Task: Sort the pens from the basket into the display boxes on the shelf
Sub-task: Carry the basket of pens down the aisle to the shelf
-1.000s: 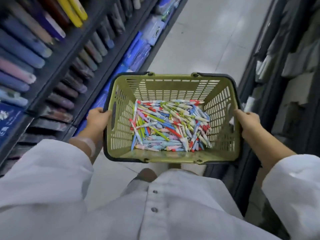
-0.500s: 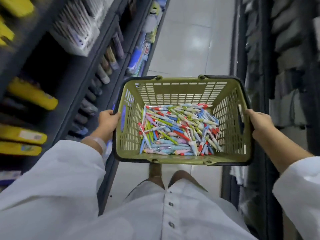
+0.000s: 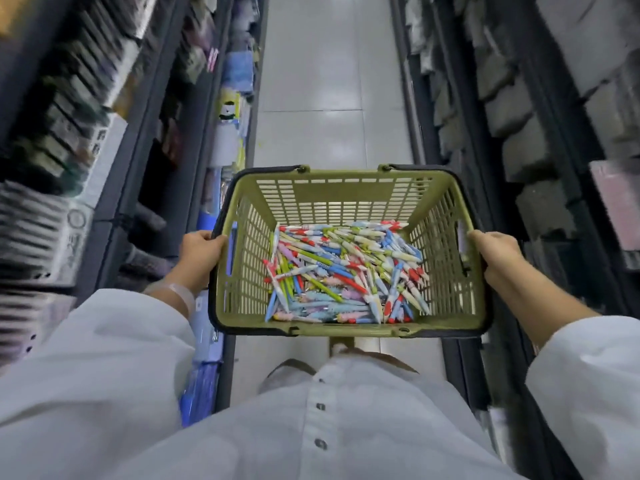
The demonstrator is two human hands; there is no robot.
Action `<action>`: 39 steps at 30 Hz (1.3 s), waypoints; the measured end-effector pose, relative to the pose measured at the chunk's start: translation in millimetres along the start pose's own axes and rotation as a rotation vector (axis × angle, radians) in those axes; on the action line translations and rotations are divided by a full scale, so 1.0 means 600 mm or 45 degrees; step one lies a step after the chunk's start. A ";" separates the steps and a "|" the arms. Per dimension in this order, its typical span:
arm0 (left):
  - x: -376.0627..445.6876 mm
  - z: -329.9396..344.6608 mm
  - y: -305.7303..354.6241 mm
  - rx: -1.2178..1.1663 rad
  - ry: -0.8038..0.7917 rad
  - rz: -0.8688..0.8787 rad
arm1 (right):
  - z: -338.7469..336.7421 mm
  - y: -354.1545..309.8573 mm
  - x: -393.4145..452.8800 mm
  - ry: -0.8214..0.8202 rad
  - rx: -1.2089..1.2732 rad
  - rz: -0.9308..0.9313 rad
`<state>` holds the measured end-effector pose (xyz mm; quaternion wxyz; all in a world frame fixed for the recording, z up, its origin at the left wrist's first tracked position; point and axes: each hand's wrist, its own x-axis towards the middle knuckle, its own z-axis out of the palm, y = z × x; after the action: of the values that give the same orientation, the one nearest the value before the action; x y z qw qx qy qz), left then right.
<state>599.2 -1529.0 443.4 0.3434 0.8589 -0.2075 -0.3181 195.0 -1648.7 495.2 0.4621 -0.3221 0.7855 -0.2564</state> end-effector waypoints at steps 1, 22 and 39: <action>0.036 0.009 0.035 0.009 0.006 -0.011 | 0.017 -0.042 0.032 -0.007 0.001 0.006; 0.940 0.292 0.789 -0.013 -0.097 0.077 | 0.426 -0.887 0.704 0.025 0.017 0.034; 1.620 0.536 1.344 -0.119 0.055 -0.110 | 0.775 -1.608 1.367 -0.059 -0.032 -0.042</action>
<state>957.8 -2781.9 452.2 0.3733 0.8569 -0.1477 -0.3235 569.3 -2944.7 505.8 0.4718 -0.3468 0.7723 -0.2465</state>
